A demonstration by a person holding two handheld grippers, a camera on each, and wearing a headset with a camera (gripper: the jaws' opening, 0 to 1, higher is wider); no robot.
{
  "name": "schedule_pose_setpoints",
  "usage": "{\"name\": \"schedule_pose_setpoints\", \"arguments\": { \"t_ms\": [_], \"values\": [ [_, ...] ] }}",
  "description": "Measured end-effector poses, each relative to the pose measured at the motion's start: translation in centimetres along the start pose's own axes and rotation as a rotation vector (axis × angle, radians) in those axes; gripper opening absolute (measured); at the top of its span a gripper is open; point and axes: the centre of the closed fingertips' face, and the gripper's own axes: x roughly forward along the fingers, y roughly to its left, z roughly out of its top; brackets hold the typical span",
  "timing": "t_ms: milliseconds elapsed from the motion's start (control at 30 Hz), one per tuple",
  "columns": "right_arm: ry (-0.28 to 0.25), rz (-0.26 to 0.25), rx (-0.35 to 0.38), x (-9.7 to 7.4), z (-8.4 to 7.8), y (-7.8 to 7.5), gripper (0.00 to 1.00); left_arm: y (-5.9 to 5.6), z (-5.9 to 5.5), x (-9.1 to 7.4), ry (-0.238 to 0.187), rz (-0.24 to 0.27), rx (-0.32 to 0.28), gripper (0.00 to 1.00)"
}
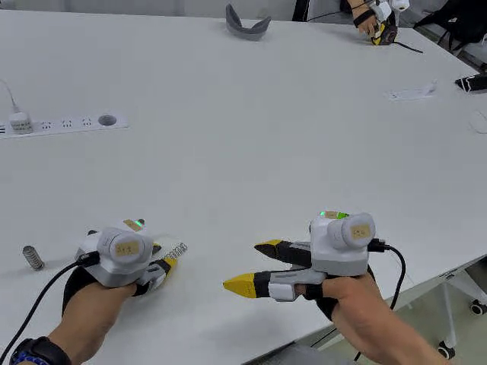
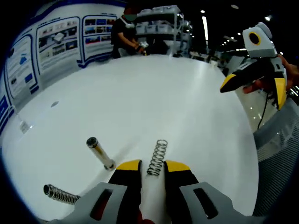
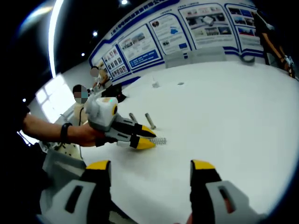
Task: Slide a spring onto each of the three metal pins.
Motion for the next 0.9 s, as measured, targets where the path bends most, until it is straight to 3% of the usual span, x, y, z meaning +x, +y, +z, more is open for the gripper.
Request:
{"name": "schedule_pose_setpoints", "arguments": {
  "t_ms": [100,167,367,900],
  "values": [
    [-0.004,-0.001,0.001,0.0,0.0,0.1,0.70,-0.4,-0.1,-0.3,0.001,0.003,0.023,0.12],
    [-0.001,0.001,-0.003,0.0,-0.1,0.3,0.70,-0.3,-0.2,-0.3,0.023,0.007,0.085,0.11],
    [0.004,0.004,-0.008,0.4,-0.4,0.8,0.70,-0.2,-0.7,-0.8,0.038,0.004,0.034,0.10],
    [0.020,0.049,-0.029,1.7,0.0,2.7,0.69,0.7,-3.5,-4.7,0.037,0.024,-0.063,0.10]
  ]
}}
